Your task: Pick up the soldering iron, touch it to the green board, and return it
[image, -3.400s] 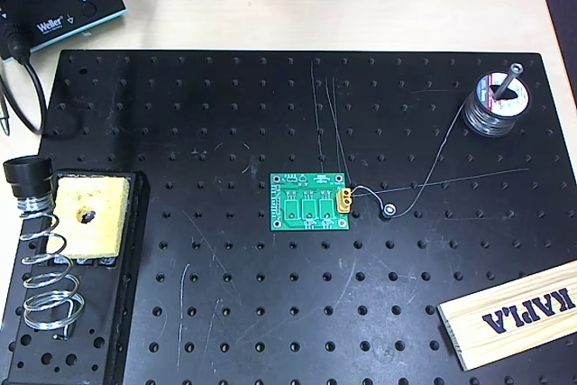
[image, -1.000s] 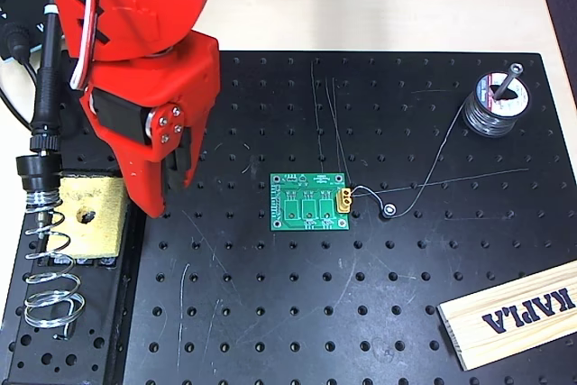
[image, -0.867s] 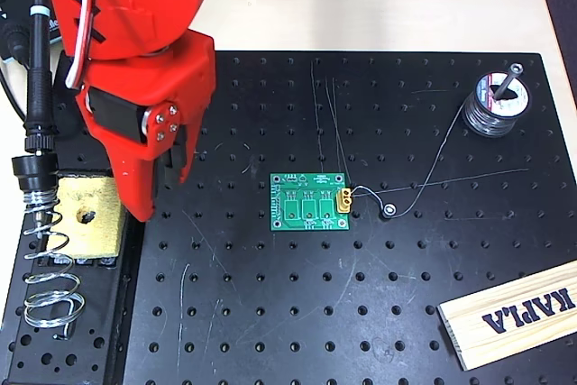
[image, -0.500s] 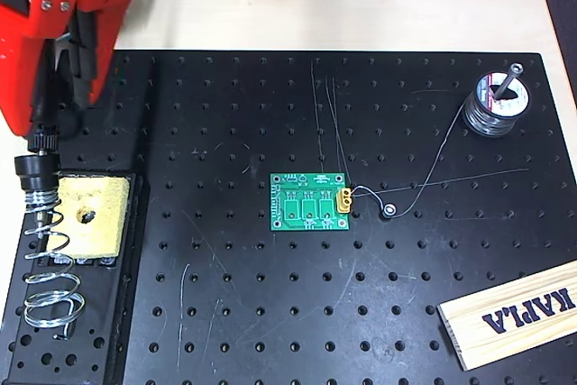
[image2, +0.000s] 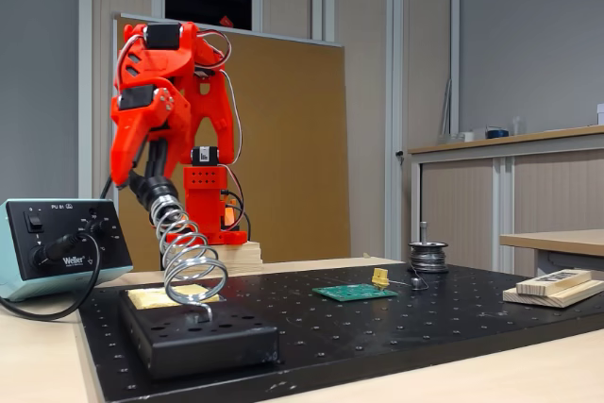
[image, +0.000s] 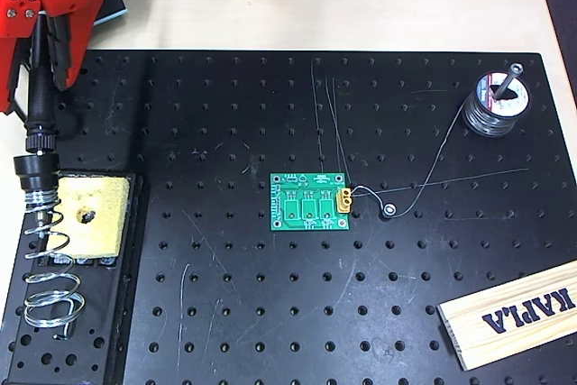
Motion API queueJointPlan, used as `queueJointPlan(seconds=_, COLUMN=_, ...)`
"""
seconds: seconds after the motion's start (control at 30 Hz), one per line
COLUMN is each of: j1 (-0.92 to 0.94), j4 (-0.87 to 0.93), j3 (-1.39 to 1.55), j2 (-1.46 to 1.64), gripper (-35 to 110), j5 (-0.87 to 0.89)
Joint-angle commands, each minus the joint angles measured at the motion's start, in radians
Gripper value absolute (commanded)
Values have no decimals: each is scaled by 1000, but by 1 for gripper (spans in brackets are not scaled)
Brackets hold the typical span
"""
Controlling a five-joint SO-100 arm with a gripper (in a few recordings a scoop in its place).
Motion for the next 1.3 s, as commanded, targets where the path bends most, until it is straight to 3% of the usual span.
queueJointPlan(seconds=0.0, j1=-5, j4=2, j3=35, j2=74, gripper=21, j5=32)
queueJointPlan(seconds=0.5, j1=67, j4=0, j3=160, j2=172, gripper=17, j5=-15)
queueJointPlan(seconds=0.63, j1=83, j4=-8, j3=155, j2=167, gripper=8, j5=-15)
queueJointPlan(seconds=0.7, j1=84, j4=-14, j3=133, j2=152, gripper=0, j5=9)
queueJointPlan(seconds=1.27, j1=31, j4=172, j3=-308, j2=-95, gripper=0, j5=18)
